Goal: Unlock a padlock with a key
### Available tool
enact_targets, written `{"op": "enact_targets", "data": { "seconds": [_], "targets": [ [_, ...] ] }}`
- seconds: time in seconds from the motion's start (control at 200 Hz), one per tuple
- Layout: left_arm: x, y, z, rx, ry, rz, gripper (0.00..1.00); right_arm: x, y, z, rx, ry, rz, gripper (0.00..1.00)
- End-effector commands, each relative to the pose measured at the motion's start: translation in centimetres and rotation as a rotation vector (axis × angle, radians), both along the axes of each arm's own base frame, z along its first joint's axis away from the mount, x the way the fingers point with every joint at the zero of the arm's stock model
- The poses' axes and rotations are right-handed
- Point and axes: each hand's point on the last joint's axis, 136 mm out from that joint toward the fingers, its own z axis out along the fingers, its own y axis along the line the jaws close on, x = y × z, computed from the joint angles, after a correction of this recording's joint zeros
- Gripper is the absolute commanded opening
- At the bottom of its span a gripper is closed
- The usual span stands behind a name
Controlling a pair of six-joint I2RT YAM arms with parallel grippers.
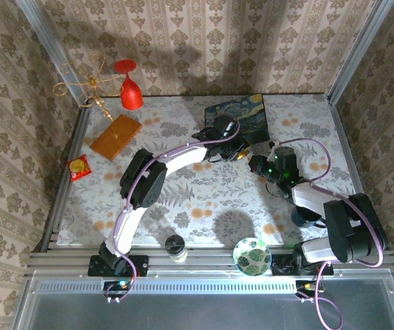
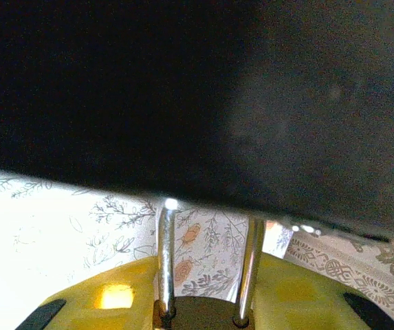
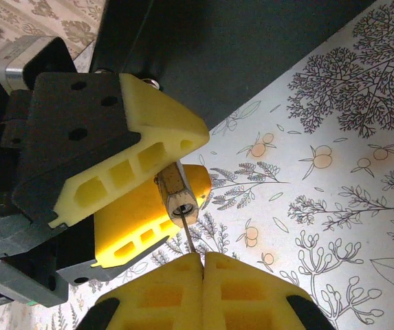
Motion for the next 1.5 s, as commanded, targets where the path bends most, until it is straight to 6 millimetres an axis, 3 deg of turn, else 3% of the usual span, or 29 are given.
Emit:
{"op": "enact_targets", "data": {
  "seconds": [0.0, 0.16, 0.54, 0.996, 1.491],
  "targets": [
    [-3.5, -1.2, -2.3, 0.005, 0.153, -0.063, 0.00, 1.8, 1.0, 2.4, 0.030, -0.068, 0.004, 0.00],
    [-3.7, -1.2, -2.2, 0.008, 0.153, -0.072, 0.00, 2.1, 1.1, 2.3, 0.038, -0.060, -0.001, 0.00],
    [-4.1, -1.0, -2.2, 0.013, 0.157, -0.080, 0.00, 2.8, 0.7, 4.1, 0.007, -0.094, 0.015, 0.00],
    [-4.8, -1.2, -1.3, 0.003, 0.198, -0.094, 0.00, 4.0, 1.2, 3.9, 0.031, -0.094, 0.084, 0.00],
    [-1.7, -0.5, 0.0, -0.072, 0.140, 0.068, 0.00, 0.7, -0.6, 1.2, 0.000, -0.038, 0.013, 0.00]
  ]
}}
